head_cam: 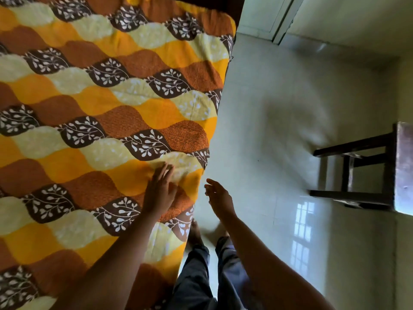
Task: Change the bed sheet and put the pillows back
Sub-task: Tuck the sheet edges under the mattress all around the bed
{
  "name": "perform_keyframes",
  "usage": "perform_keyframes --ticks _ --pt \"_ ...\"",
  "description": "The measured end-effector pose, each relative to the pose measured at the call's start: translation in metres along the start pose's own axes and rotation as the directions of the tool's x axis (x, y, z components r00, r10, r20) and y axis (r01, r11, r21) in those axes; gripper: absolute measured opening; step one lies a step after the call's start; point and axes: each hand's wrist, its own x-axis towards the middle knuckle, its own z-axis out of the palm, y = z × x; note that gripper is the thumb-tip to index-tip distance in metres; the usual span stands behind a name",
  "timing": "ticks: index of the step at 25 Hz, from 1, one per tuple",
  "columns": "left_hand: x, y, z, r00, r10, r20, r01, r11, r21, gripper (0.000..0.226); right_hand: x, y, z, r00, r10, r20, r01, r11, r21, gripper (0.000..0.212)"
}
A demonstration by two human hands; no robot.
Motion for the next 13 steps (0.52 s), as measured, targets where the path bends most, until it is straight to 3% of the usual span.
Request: perform_keyframes --ticks 2,4,9,13 --pt "-0.022 0.021 -0.007 0.993 -0.114 0.027 0.117 0.972 -0.203 0.048 -0.021 -0.012 -0.028 0.999 -0.048 0.015 0.049 0.999 -0.024 0.031" --pt "-0.044 0.052 -0.019 0.993 -0.116 0.038 0.122 0.941 -0.316 0.047 -0.038 -0.026 -0.063 0.995 -0.099 0.004 0.099 0.991 -0.089 0.027" --pt "-0.051 0.112 -0.028 0.982 -0.167 0.084 0.187 0.879 -0.439 0.035 -0.041 -0.040 -0.135 0.993 -0.121 0.013 0.121 0.979 -0.167 0.021" --pt "0.006 0.178 -0.045 0.940 -0.330 0.087 0.327 0.795 -0.511 0.033 -0.005 -0.092 -0.204 0.976 -0.190 0.109 0.204 0.971 -0.127 0.018"
